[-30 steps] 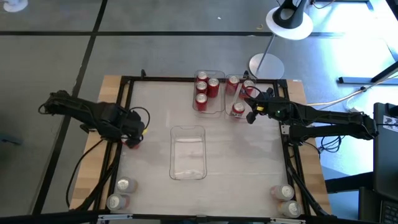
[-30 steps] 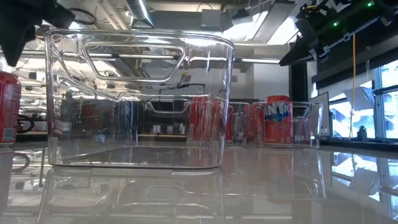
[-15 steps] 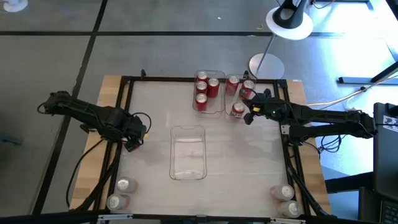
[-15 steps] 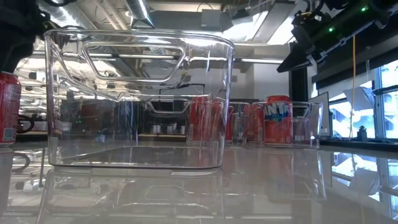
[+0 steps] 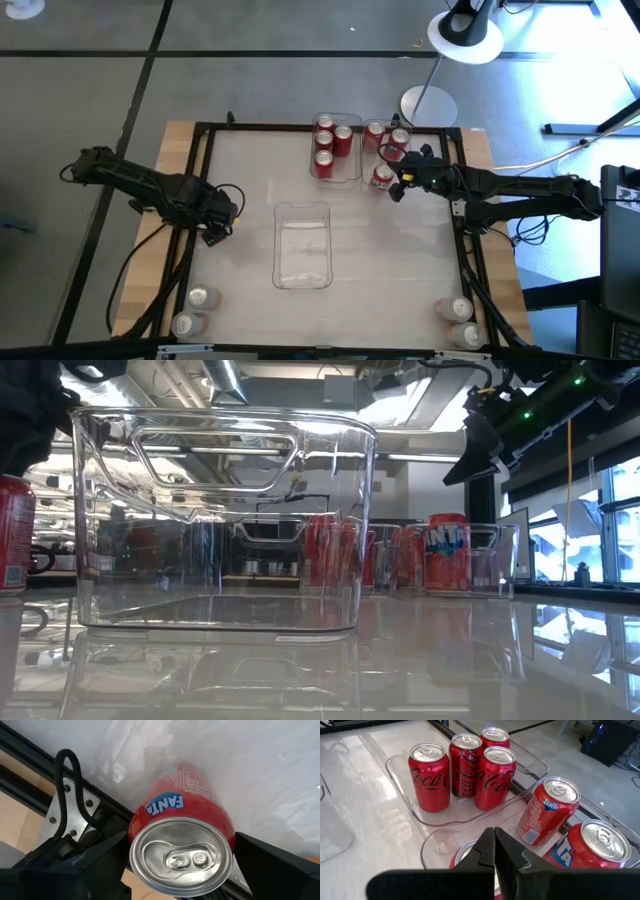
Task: Sort soda cans
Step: Put the red soda can into the top right transparent bin
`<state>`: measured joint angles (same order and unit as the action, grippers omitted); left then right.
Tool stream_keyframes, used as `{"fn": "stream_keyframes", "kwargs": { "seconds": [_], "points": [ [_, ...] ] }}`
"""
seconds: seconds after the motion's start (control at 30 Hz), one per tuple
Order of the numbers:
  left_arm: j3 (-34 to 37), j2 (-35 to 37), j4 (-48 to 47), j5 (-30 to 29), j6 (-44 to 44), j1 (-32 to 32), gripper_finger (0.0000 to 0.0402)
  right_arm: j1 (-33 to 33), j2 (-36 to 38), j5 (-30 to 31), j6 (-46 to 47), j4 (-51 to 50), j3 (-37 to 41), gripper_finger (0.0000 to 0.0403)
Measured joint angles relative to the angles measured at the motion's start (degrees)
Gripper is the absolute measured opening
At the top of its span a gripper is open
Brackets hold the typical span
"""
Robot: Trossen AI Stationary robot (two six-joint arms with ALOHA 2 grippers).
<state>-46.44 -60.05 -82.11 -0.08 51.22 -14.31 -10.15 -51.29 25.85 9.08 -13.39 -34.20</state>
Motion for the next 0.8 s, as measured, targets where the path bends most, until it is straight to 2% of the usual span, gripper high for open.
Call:
{"fn": "stream_keyframes", "kwargs": {
  "seconds": [0.17, 0.4, 0.57, 0.8],
  "points": [
    [0.0, -0.6, 2.3, -0.4, 0.4, 0.0, 0.0337, 0.0, 0.0, 0.0, 0.0, 0.0, 0.0, 0.0001],
    [-0.2, -3.3, 2.3, -0.3, -0.6, 0.0, 0.0292, 0.0, 0.0, 0.0, 0.0, 0.0, 0.0, 0.0001],
    [-0.7, -4.1, 2.1, -0.3, -2.6, 0.0, 0.0289, 0.0, 0.0, 0.0, 0.0, 0.0, 0.0, 0.0001],
    [-9.1, -4.2, -0.7, -2.0, -3.7, 0.0, 0.0291, 0.0, 0.0, 0.0, -0.3, 0.3, 0.0, 0.0001]
  ]
}}
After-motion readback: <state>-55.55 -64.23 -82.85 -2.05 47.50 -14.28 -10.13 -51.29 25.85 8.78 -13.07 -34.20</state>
